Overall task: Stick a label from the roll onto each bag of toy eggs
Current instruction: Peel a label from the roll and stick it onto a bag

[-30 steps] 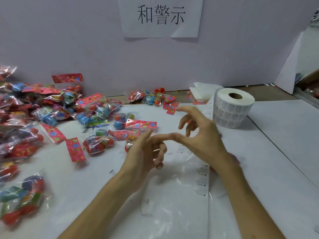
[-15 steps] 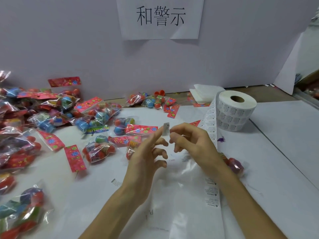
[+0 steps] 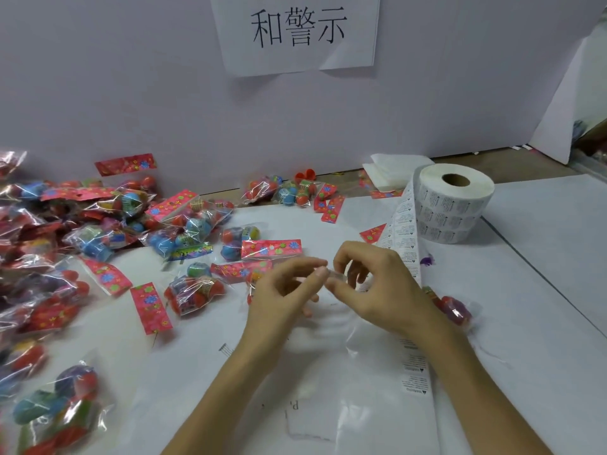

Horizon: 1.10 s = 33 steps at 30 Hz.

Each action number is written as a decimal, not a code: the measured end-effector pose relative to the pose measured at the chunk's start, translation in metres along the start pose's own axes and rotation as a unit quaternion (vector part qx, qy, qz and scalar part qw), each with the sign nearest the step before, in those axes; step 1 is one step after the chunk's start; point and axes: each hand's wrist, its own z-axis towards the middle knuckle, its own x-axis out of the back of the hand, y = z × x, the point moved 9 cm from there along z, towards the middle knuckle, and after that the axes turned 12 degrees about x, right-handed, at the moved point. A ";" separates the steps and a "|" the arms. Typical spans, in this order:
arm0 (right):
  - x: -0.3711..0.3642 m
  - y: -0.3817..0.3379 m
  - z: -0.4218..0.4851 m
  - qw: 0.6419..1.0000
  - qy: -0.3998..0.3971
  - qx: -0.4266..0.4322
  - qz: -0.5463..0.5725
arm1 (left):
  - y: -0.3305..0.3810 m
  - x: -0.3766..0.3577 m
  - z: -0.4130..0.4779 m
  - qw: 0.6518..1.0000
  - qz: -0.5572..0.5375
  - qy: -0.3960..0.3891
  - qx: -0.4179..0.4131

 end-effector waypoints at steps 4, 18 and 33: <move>-0.009 -0.003 0.000 0.999 -0.016 0.017 -0.032 | 0.003 0.001 0.003 0.998 0.048 -0.003 -0.032; -0.047 0.021 -0.013 0.865 0.120 -0.272 0.405 | -0.008 0.012 0.014 0.986 -0.136 -0.076 0.058; -0.047 0.037 -0.016 0.796 0.130 -0.317 0.500 | -0.002 -0.004 -0.003 0.998 -0.004 -0.057 -0.016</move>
